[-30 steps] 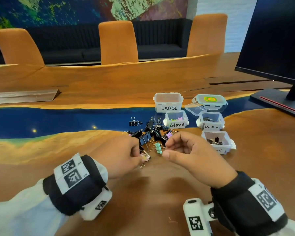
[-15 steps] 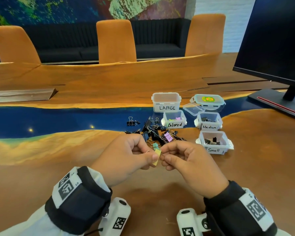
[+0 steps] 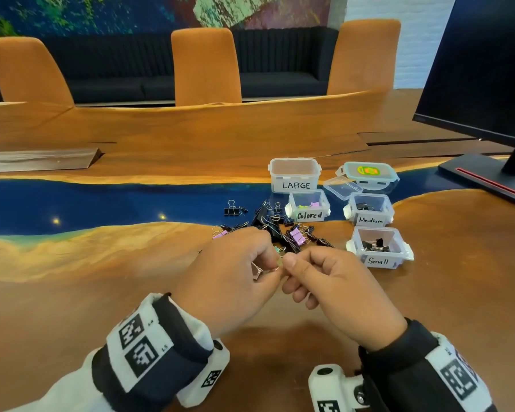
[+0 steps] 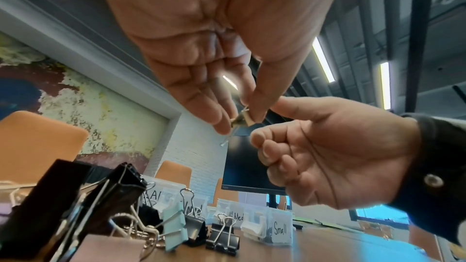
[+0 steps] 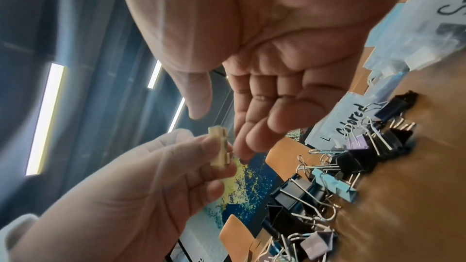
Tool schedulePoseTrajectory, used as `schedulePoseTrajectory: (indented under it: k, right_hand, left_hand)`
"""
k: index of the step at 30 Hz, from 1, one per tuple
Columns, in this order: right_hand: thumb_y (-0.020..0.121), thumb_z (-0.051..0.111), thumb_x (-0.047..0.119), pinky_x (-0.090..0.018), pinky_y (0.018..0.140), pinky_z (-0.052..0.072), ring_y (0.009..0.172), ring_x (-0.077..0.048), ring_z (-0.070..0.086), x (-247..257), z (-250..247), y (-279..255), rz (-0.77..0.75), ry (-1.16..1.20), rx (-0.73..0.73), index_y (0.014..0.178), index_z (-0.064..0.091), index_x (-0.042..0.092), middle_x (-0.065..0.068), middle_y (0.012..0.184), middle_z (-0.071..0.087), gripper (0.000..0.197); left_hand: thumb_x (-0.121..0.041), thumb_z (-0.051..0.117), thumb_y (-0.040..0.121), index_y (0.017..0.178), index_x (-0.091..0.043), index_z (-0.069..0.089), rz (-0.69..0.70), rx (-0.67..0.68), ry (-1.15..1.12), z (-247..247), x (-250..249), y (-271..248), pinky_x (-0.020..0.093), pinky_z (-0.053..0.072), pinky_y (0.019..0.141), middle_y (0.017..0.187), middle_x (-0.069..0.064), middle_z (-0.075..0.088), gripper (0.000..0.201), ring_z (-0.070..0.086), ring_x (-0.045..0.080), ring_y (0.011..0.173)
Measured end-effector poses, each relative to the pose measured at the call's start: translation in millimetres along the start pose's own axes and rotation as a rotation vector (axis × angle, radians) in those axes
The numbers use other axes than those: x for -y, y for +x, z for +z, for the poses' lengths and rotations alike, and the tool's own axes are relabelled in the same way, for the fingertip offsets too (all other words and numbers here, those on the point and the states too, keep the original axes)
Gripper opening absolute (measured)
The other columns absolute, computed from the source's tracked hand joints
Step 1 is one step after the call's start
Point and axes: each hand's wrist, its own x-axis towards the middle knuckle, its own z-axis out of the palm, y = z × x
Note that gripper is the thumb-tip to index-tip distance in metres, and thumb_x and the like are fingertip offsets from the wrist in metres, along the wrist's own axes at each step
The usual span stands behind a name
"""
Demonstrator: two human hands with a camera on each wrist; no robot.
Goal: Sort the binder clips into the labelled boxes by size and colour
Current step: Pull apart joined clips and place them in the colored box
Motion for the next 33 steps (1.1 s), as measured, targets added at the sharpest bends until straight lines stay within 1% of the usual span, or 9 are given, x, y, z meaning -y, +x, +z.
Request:
schedulePoseTrajectory:
  k: [4,6,8,11,14,17,21,26,33]
  right_hand:
    - [0.097,0.061,0.023,-0.029,0.059,0.054,0.063,-0.013,0.066,-1,-1,0,0.012,-0.006,-0.002,0.082,0.074,0.016,-0.004,0.073,0.075,0.021]
    - [0.097,0.06,0.02,-0.028,0.06,0.055,0.063,-0.012,0.066,-1,-2,0,0.014,-0.008,0.001,0.084,0.074,0.016,-0.004,0.074,0.075,0.02]
    - [0.097,0.06,0.02,-0.029,0.062,0.055,0.064,-0.012,0.067,-1,-3,-1,0.009,-0.01,0.01,0.086,0.074,0.018,-0.004,0.074,0.075,0.018]
    - [0.097,0.06,0.019,-0.027,0.063,0.056,0.065,-0.012,0.066,-1,-4,-2,0.001,-0.008,0.038,0.089,0.072,0.016,-0.004,0.076,0.075,0.015]
    - [0.098,0.059,0.014,-0.026,0.063,0.055,0.065,-0.011,0.066,-1,-4,-4,0.001,-0.007,0.068,0.092,0.071,0.014,-0.004,0.077,0.075,0.013]
    - [0.097,0.059,0.011,-0.027,0.063,0.055,0.064,-0.012,0.065,-2,-3,-4,-0.007,0.006,0.068,0.091,0.071,0.013,-0.006,0.077,0.075,0.014]
    - [0.097,0.059,0.011,-0.029,0.062,0.055,0.063,-0.013,0.065,-1,-4,-1,-0.02,0.023,0.033,0.09,0.071,0.013,-0.007,0.076,0.075,0.014]
    - [0.097,0.06,0.011,-0.029,0.062,0.056,0.063,-0.013,0.065,0,-5,5,-0.042,-0.023,0.026,0.09,0.072,0.013,-0.007,0.076,0.075,0.014]
    - [0.091,0.067,0.038,-0.05,0.073,0.057,0.072,-0.027,0.067,24,-30,29,-0.121,-0.377,0.046,0.088,0.073,0.025,-0.006,0.077,0.072,0.014]
  left_hand:
    - [-0.028,0.074,0.084,0.071,-0.028,0.056,0.03,0.06,0.022,1,-5,0,0.027,0.052,0.066,0.091,-0.013,0.061,0.022,0.061,0.011,0.083]
    - [-0.022,0.082,0.081,0.068,-0.028,0.06,-0.038,0.046,-0.08,-1,-5,-1,0.018,0.051,0.065,0.101,-0.015,0.061,0.026,0.063,0.01,0.082]
    - [-0.023,0.084,0.079,0.069,-0.027,0.063,-0.114,0.027,-0.171,-2,-5,1,0.015,0.05,0.064,0.106,-0.016,0.063,0.024,0.065,0.008,0.078]
    - [-0.025,0.083,0.08,0.076,-0.023,0.064,-0.23,0.012,-0.279,-4,-2,4,0.025,0.054,0.062,0.102,-0.011,0.07,0.02,0.062,0.007,0.063]
    - [-0.02,0.08,0.085,0.093,-0.022,0.064,-0.365,0.005,-0.448,-7,1,7,0.044,0.061,0.07,0.087,0.004,0.075,0.017,0.07,0.025,0.068]
    - [-0.011,0.078,0.085,0.104,-0.014,0.063,-0.441,-0.028,-0.589,-9,3,10,0.038,0.062,0.067,0.098,0.006,0.073,0.024,0.072,0.024,0.068]
    - [-0.016,0.076,0.087,0.099,-0.013,0.071,-0.485,0.031,-0.609,-12,6,12,0.031,0.058,0.063,0.084,0.01,0.074,0.014,0.071,0.02,0.069]
    - [-0.012,0.078,0.084,0.097,-0.008,0.072,-0.474,0.17,-0.597,-9,7,9,0.026,0.058,0.065,0.087,0.016,0.073,0.014,0.071,0.014,0.071]
    - [-0.005,0.074,0.087,0.093,0.0,0.069,-0.519,0.066,-0.645,-11,20,9,0.029,0.059,0.064,0.088,0.018,0.075,0.009,0.076,0.022,0.076]
